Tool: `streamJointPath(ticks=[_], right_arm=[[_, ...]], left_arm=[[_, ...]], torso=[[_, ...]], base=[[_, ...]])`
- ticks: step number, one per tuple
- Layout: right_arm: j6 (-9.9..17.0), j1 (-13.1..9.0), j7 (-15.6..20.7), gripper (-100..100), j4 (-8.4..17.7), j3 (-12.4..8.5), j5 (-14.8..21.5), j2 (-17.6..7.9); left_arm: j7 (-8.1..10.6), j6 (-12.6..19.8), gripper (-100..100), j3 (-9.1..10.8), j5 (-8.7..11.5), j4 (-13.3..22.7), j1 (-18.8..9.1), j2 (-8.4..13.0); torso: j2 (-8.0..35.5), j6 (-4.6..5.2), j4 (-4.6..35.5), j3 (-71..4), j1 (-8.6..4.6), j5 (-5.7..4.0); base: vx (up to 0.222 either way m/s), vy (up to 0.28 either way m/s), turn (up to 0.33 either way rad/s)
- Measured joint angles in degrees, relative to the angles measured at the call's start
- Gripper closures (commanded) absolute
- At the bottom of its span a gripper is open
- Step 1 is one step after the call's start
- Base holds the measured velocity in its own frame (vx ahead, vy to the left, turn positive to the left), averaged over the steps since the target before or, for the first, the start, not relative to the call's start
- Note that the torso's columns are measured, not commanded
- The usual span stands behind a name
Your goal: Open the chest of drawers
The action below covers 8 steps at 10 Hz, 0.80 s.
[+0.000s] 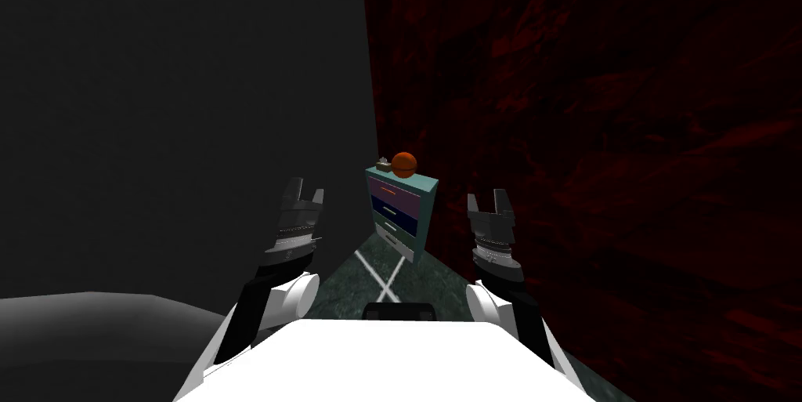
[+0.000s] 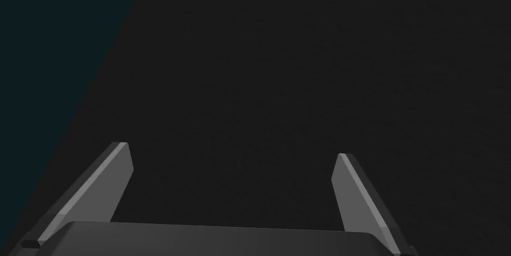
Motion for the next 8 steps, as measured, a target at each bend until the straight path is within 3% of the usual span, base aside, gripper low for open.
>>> streamJointPath(ticks=[2,8], right_arm=[[0.0,0.0,0.0,0,0.0,0.0,0.0,0.0],[-0.01,0.0,0.0,0,-0.02,0.0,0.0,0.0]], left_arm=[[0.0,0.0,0,0.0,0.0,0.0,0.0,0.0],[0.0,-0.01,0,0.0,0.0,-0.02,0.0,0.0]], torso=[[5.97,0.0,6.0,-12.0,0.0,0.0],[31.16,0.0,31.14,-62.27,0.0,0.0]], base=[[0.0,0.0,0.0],[0.0,0.0,0.0]])
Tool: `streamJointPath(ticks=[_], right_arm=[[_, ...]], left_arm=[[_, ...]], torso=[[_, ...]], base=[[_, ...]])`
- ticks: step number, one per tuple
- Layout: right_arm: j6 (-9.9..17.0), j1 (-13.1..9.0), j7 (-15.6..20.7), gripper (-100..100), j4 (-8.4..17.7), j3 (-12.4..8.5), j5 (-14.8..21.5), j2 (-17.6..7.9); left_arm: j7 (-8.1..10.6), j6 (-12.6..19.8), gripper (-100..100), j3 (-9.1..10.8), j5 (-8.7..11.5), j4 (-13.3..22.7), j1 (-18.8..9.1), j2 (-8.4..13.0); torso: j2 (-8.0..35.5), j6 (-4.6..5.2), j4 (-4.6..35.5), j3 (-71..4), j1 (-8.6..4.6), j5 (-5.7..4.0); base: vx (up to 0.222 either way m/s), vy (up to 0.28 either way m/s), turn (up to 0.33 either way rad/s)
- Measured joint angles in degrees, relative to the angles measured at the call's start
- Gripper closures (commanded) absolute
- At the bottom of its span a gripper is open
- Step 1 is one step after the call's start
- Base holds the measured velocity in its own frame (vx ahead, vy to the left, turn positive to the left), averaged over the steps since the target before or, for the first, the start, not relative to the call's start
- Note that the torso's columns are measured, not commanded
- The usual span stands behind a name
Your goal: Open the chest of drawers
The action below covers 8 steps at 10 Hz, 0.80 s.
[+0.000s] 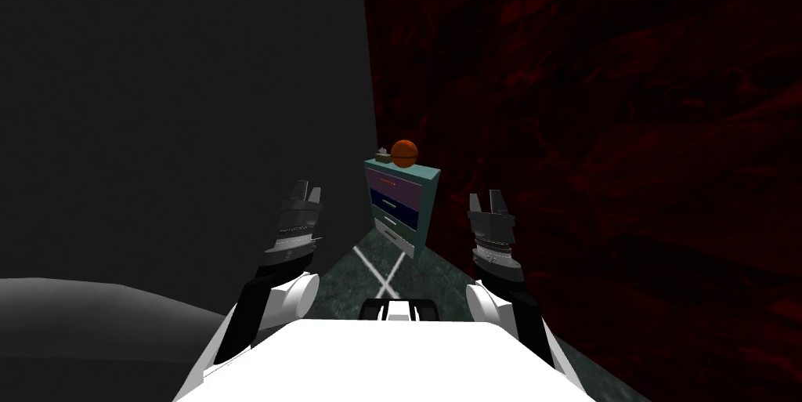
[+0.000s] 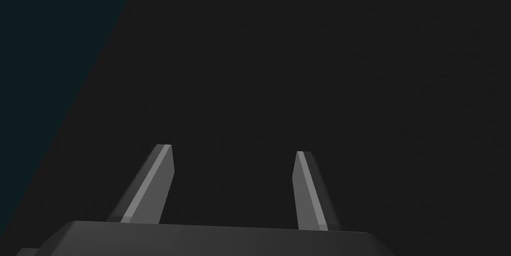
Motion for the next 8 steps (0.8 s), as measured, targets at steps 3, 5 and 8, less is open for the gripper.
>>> streamJointPath(ticks=[3,5,8], right_arm=[[0.0,0.0,0.0,0,0.02,0.0,0.0,0.0],[0.01,0.01,0.0,0,0.03,0.0,0.0,0.0],[0.01,0.01,0.0,0,0.03,0.0,0.0,0.0]], left_arm=[[0.04,0.65,-100,-0.28,-0.12,-0.13,-0.1,1.35],[0.41,2.56,-100,-0.46,-0.16,-0.15,-0.64,3.85],[1.18,5.85,-100,-0.93,-0.28,0.13,-1.42,6.31]], torso=[[10.33,0.02,10.33,-20.9,0.01,0.0],[10.97,0.0,11.05,-22.3,0.04,0.01],[11.15,0.0,11.14,-22.29,-0.04,-0.01]], base=[[0.02,0.003,-0.061],[0.052,0.019,-0.093],[0.056,0.013,-0.11]])
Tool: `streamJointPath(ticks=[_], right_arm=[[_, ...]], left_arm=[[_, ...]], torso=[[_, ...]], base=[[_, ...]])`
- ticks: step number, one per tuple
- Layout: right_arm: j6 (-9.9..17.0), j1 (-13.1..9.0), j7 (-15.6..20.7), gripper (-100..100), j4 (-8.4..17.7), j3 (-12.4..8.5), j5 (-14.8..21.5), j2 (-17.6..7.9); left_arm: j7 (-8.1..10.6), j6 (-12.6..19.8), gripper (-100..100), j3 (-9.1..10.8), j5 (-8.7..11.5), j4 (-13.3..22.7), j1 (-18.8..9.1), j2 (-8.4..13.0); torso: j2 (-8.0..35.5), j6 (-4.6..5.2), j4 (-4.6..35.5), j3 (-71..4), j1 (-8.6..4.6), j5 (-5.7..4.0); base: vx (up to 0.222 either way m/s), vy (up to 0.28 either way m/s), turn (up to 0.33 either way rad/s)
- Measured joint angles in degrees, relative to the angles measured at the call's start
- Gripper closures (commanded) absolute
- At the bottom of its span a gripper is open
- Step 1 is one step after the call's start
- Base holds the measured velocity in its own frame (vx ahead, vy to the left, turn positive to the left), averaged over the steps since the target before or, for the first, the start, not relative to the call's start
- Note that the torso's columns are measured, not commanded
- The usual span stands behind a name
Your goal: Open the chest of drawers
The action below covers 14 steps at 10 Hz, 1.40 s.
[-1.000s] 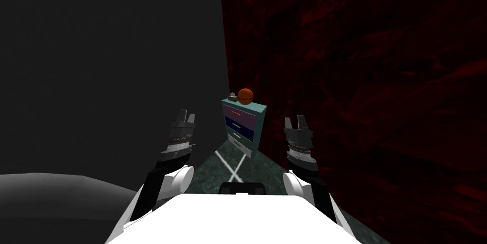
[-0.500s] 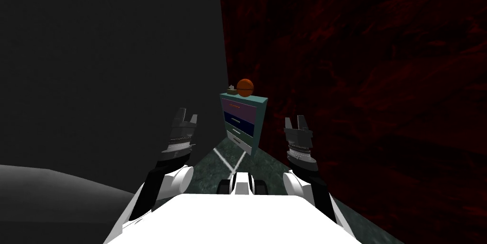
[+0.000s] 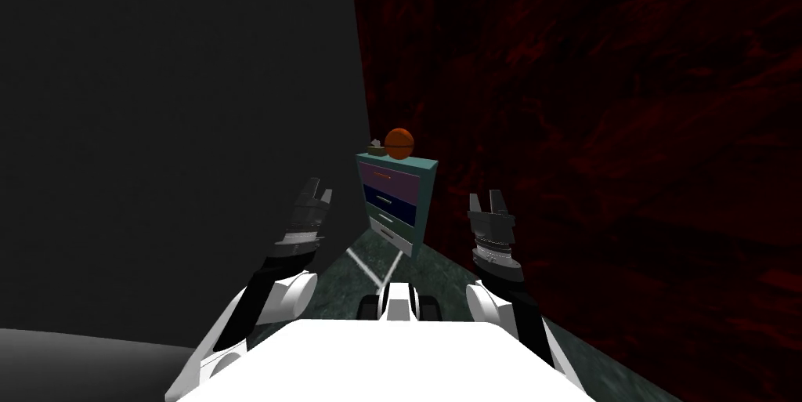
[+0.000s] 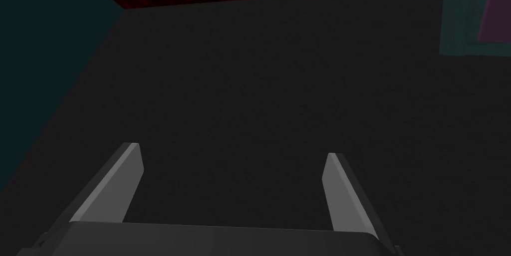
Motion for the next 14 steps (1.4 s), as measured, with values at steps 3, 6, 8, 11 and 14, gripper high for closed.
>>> streamJointPath(ticks=[3,6,8,11,14], right_arm=[[0.0,0.0,0.0,0,0.0,0.0,0.0,0.0],[0.0,0.0,0.0,0,0.0,0.0,0.0,0.0],[0.0,0.0,0.0,0,0.0,0.0,0.0,0.0],[0.0,0.0,0.0,0,0.0,0.0,0.0,0.0],[0.0,0.0,0.0,0,0.0,0.0,0.0,0.0]], left_arm=[[0.92,3.98,-100,-0.68,-0.15,-0.2,-0.56,1.86],[1.96,8.38,-100,-1.14,-0.22,-0.02,-1.65,3.63],[2.43,11.53,-100,-1.75,-0.47,-0.15,-2.4,4.49],[3.38,15.48,-100,-2.15,-0.5,0.0,-3.32,6.27],[4.12,18.94,-100,-2.74,-0.67,0.1,-3.89,7.96]], torso=[[-0.05,0.0,-0.01,-0.03,0.07,0.02],[-0.06,-0.01,-0.01,-0.04,0.04,0.01],[0.0,0.0,0.0,0.0,0.02,0.0],[0.0,0.0,0.0,0.0,0.05,0.01],[-0.03,0.0,-0.01,-0.02,0.04,0.01]], base=[[0.067,0.022,-0.13],[0.073,0.026,-0.131],[0.059,0.022,-0.122],[0.052,0.024,-0.114],[0.05,0.028,-0.094]])
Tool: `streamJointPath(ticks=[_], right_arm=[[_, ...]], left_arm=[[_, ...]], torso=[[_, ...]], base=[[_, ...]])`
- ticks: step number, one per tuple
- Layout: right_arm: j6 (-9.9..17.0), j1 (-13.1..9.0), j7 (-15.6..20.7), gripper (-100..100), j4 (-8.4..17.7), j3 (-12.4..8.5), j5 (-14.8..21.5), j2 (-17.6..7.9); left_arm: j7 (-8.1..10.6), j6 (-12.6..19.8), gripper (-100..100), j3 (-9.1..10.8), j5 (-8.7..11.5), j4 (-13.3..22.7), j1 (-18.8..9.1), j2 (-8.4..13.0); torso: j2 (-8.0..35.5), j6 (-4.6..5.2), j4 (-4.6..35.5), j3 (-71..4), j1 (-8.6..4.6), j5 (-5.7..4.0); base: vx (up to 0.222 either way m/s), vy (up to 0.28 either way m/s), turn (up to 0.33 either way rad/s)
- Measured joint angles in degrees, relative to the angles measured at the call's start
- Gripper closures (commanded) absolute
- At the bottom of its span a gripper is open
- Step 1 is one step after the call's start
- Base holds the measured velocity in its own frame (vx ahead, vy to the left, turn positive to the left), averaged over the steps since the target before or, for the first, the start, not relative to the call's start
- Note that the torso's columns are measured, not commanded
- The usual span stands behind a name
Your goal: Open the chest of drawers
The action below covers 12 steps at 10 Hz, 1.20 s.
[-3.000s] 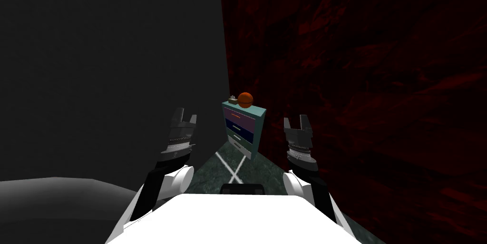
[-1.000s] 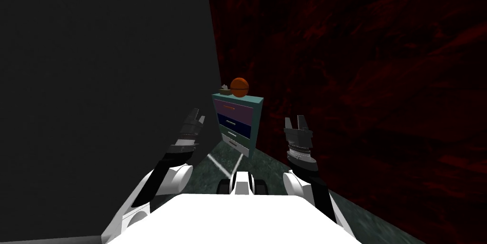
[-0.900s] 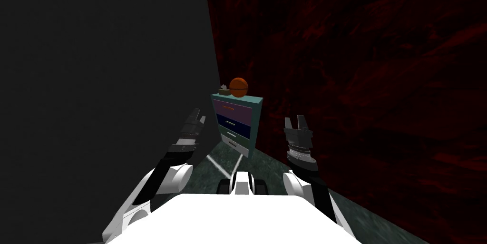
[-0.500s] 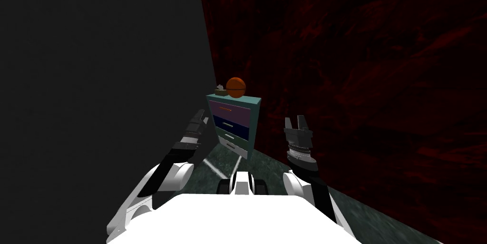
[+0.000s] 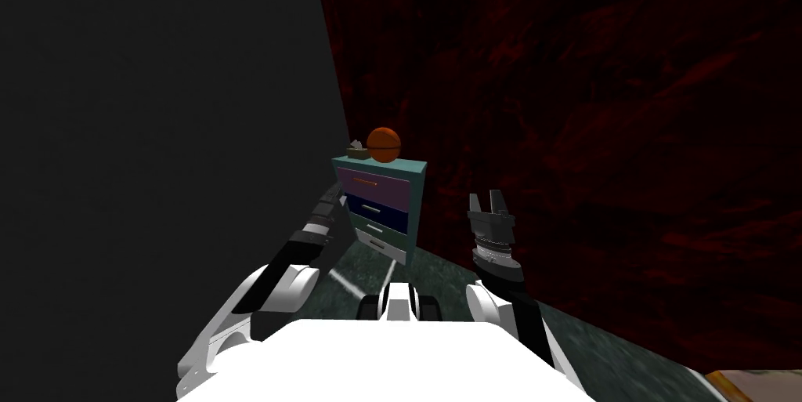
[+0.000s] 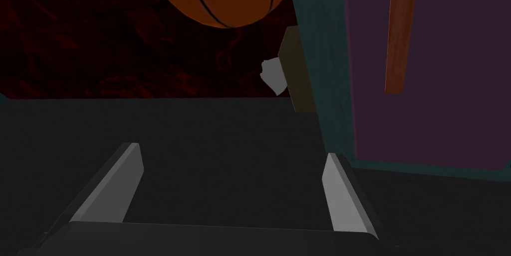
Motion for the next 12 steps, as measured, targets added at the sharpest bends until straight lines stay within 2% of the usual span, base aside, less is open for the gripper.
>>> streamJointPath(ticks=[6,9,12], right_arm=[[0.0,0.0,0.0,0,0.0,0.0,0.0,0.0],[0.0,0.0,0.0,0,0.0,0.0,0.0,0.0],[0.0,0.01,0.0,0,0.0,0.0,0.0,0.0]], left_arm=[[1.47,7.39,-100,-1.21,-0.39,0.33,-1.76,4.06],[2.41,10.99,-100,-1.81,-0.52,0.86,-2.37,6.79],[3.51,15.93,-100,-2.33,-0.54,0.73,-3.47,9.82]], torso=[[-0.02,0.0,-0.01,-0.01,0.02,0.01],[0.06,0.0,0.02,0.03,-0.01,0.0],[-0.06,-0.01,-0.02,-0.04,0.0,0.0]], base=[[0.055,0.025,-0.116],[0.051,0.038,-0.137],[0.072,0.038,-0.133]])
